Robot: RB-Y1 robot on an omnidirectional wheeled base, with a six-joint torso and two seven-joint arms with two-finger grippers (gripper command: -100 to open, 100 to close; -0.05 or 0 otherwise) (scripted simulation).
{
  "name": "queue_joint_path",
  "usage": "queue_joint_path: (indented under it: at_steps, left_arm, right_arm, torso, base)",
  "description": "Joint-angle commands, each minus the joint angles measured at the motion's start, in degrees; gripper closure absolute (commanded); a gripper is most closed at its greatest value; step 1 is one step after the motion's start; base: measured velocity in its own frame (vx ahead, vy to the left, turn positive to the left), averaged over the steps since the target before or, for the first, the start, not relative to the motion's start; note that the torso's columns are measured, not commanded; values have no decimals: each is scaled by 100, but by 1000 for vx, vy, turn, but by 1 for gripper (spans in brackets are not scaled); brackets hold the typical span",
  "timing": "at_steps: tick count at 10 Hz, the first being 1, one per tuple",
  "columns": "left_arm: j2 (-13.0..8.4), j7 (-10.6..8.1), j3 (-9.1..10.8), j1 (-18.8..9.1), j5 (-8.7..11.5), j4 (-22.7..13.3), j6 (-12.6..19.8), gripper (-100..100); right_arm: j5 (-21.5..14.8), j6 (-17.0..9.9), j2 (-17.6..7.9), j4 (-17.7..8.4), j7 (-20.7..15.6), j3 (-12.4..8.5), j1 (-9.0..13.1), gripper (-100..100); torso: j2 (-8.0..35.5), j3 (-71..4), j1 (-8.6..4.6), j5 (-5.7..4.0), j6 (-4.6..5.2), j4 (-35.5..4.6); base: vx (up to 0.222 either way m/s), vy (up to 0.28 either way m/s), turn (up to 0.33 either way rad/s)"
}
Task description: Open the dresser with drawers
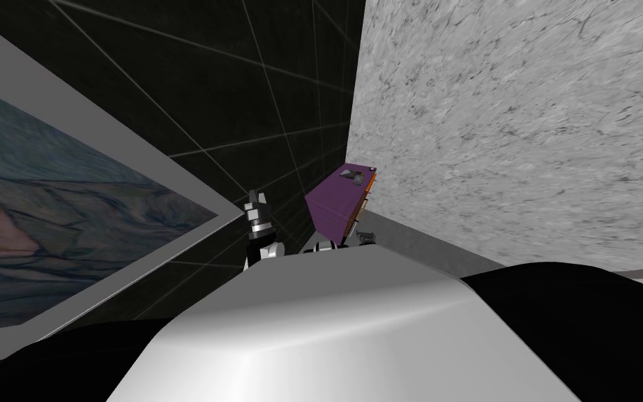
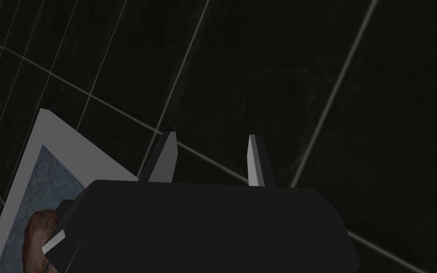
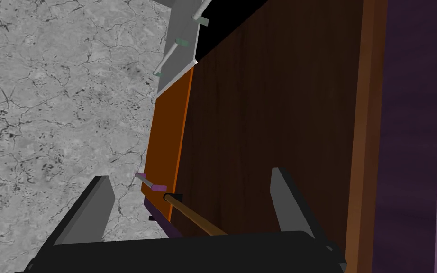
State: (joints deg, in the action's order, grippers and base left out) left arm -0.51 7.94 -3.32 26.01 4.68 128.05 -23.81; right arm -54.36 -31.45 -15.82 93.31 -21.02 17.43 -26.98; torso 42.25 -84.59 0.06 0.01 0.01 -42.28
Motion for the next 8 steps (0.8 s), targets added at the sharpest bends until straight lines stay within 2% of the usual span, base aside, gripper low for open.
queue_joint_path:
  at_steps: [1,3,8]
  left_arm:
    - [0,0,0,-1,0,0,0,0]
    - [0,0,0,-1,0,0,0,0]
    - [0,0,0,-1,0,0,0,0]
  right_arm:
    - [0,0,0,0,0,0,0,-100]
    - [-366,-243,-23,-225,-177,8,129,-100]
    - [-938,-625,-57,-610,-457,16,344,-100]
  torso:
    - [4,2,-8,-1,-2,-1]
    - [6,4,-1,-1,-1,-2]
    - [3,2,-11,-3,-1,-1]
  base:
    - [-6,-11,30]
    - [-13,30,54]
    - [-9,42,44]
